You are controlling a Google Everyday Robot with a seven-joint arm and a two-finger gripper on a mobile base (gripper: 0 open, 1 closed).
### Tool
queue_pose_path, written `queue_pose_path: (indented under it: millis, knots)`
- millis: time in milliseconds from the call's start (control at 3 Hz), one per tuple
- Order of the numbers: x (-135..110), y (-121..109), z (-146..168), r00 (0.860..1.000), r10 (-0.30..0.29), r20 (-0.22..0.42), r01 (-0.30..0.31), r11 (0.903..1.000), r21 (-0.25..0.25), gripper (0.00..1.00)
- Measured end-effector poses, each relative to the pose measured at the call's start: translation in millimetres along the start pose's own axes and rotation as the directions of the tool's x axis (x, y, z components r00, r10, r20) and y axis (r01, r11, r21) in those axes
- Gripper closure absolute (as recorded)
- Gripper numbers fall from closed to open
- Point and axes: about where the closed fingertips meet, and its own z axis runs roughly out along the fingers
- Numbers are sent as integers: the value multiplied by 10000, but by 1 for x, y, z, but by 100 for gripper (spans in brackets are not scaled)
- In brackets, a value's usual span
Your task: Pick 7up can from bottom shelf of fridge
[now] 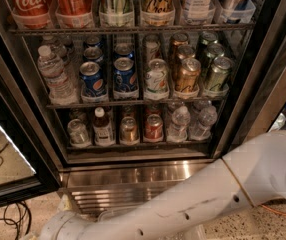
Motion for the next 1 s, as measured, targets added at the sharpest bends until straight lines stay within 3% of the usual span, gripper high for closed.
queue_pose_path:
  millis: [333, 667, 1000]
  knots:
    - [30, 11, 17, 9996, 229, -177, -224, 9994, 276, 0]
    - [42, 5, 26, 9994, 223, -265, -191, 9929, 1177, 0]
    - [38, -33, 21, 9998, 156, -102, -121, 9587, 2841, 0]
